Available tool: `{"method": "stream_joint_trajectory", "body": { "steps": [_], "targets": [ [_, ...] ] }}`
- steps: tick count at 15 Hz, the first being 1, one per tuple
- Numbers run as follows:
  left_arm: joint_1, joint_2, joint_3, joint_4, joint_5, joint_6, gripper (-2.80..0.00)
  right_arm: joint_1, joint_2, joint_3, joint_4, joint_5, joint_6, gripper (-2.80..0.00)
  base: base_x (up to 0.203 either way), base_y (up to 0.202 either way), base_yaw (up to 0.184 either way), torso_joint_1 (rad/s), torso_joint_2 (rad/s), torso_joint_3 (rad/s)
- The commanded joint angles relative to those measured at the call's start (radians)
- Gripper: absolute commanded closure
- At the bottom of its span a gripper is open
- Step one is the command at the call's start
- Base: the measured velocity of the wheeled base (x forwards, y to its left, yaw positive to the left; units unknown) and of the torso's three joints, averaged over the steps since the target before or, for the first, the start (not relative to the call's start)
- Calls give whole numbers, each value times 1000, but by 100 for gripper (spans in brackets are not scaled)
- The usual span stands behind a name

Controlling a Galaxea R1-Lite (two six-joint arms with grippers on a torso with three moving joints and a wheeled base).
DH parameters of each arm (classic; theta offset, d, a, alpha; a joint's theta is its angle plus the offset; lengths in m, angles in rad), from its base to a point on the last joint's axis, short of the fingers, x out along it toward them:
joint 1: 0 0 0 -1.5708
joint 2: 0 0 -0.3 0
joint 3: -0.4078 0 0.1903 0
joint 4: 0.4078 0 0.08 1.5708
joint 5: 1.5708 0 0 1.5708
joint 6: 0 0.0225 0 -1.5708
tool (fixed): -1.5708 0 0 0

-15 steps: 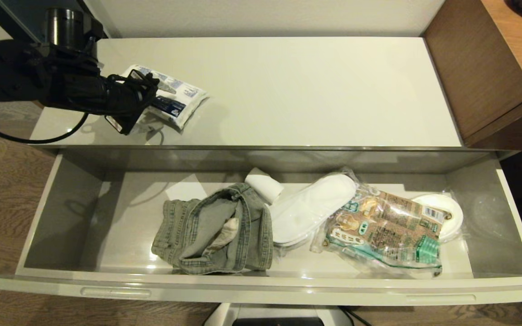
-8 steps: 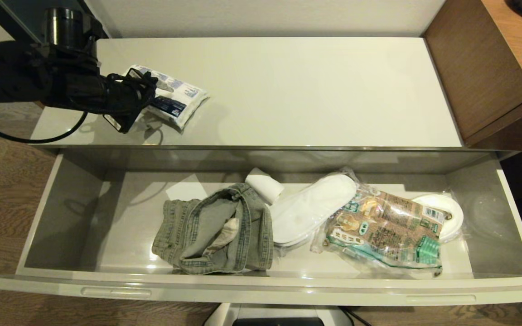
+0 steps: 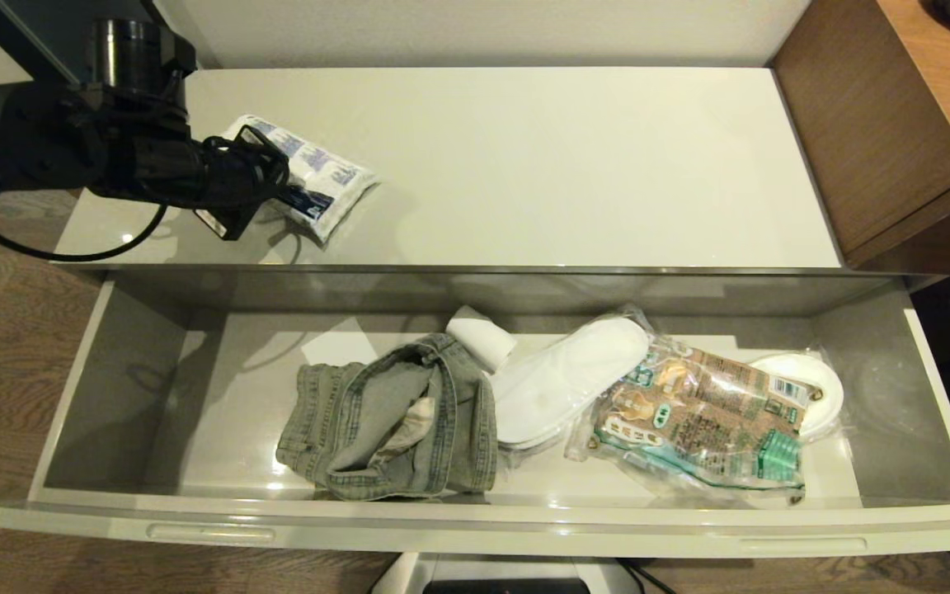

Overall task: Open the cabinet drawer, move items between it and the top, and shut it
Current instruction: Pick up the tissue on the table

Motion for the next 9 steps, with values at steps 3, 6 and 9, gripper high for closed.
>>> {"method": "stream_joint_trajectory", "body": {
  "steps": [3,6,9],
  "targets": [
    [-10,-29,9,19,-2,-3,0,0,-6,2,0,0,-1,0,0,0,0,0,0,0],
    [-20,-70,37,43,-11,-3,0,0,-6,2,0,0,-1,0,0,0,0,0,0,0],
    [-27,-199,113,65,-26,-4,0,0,-6,2,0,0,-1,0,0,0,0,0,0,0]
  ]
}}
